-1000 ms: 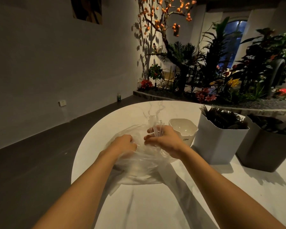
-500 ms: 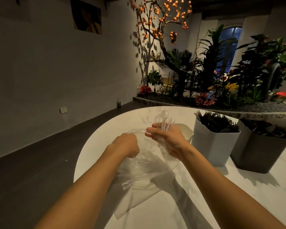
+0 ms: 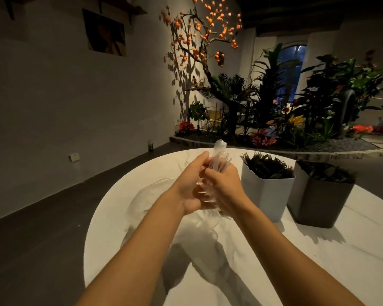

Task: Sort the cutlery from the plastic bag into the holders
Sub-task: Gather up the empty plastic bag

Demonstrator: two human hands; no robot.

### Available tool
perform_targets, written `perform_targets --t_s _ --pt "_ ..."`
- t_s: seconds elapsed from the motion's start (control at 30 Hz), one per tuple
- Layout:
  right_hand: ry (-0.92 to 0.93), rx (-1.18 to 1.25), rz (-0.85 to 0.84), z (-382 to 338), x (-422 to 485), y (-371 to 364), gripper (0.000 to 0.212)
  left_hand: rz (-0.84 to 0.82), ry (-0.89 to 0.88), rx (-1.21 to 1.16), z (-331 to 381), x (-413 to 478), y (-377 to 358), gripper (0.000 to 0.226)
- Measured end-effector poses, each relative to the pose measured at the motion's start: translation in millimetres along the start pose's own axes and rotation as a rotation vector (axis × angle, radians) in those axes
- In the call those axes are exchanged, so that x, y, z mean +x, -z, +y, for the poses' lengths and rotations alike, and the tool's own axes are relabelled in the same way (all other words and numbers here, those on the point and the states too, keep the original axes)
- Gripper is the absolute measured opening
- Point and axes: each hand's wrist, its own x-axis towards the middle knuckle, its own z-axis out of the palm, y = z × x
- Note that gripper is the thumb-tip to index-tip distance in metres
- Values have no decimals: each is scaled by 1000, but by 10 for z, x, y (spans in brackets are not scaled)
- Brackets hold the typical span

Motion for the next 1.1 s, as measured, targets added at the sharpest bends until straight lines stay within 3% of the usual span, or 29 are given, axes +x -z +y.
perform_targets --t_s 0.1,0.33,0.47,0.57,0.73,0.9,1.03,1.1 --pt "54 -271 25 51 -74 56 13 14 -44 -166 -145 99 -159 54" --pt "147 -954 -18 180 -77 294 7 4 -74 -268 -464 268 -321 65" --pt "105 -1120 -30 271 -47 387 42 50 -109 -208 -566 353 -283 54" --pt "141 -1229 17 317 3 390 49 108 -99 -135 -582 409 -219 50" --pt "194 -1198 63 394 121 404 41 121 -86 -55 -550 547 -60 42" --pt "147 -894 60 341 217 404 52 0 -71 -144 -576 616 6 37" --pt "256 -790 57 274 275 411 86 -61 -99 -237 -571 655 29 33" --pt "319 -733 27 218 289 411 92 -88 -123 -263 -534 662 19 34"
